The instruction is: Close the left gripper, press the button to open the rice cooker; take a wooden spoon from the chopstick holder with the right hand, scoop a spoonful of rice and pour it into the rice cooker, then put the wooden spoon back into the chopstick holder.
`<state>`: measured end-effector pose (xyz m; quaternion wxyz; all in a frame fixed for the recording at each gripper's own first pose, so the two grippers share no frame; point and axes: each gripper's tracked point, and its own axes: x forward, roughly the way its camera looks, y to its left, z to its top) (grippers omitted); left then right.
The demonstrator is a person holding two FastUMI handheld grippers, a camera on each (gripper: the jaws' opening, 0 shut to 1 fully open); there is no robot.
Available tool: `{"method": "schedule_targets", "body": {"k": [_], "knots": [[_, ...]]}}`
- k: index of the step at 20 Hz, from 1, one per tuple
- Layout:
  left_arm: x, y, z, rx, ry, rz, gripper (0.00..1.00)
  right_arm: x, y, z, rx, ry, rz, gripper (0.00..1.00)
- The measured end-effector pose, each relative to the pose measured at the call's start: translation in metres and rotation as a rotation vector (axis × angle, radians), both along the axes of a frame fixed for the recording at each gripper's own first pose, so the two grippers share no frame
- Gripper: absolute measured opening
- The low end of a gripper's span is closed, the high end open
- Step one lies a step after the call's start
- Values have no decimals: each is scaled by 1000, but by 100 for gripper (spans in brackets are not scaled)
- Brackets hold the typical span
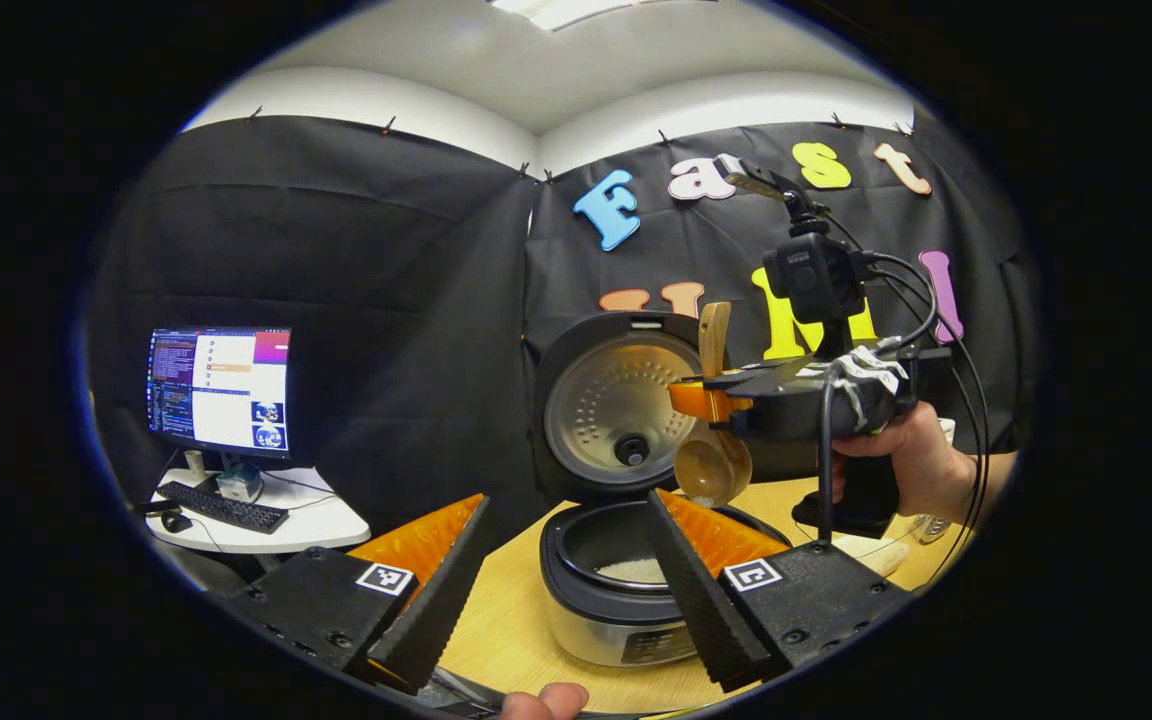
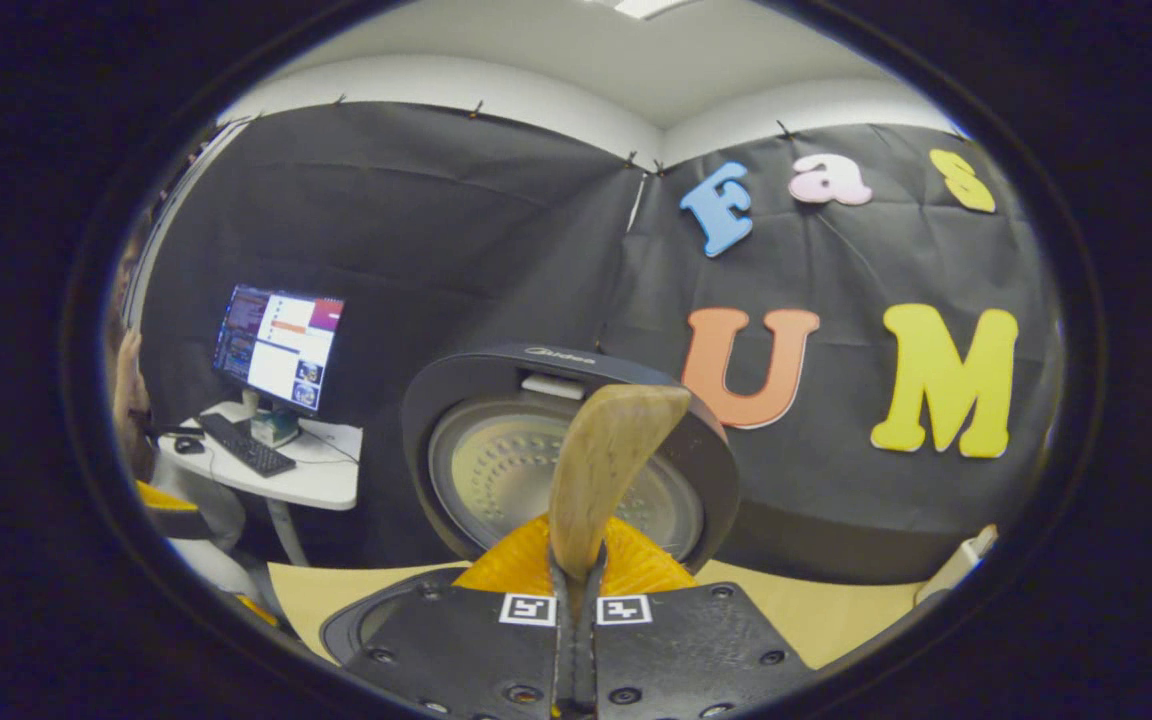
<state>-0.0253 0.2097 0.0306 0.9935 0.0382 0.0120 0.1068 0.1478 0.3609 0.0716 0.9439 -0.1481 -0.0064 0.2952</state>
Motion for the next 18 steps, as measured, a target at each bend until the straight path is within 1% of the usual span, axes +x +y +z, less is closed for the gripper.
{"method": "schedule_targets", "body": {"k": [3,5,8,10,12,16,18], "knots": [[-2,-1,1,2,1,0,96,-4,-1,2,-37,-59,7,0],[-2,0,1,5,-2,-1,96,-7,0,1,-35,-53,18,0],[-3,0,3,4,-6,0,96,-6,-4,1,6,-10,28,0],[-4,1,5,-1,-10,4,97,-4,-10,-1,66,58,36,0],[-5,1,4,-7,-6,5,97,-11,-12,-1,153,142,49,1],[-6,-1,8,2,-13,2,97,-5,-40,6,346,328,60,0],[-6,-7,9,8,-16,-3,96,-9,-62,5,415,374,37,0]]}}
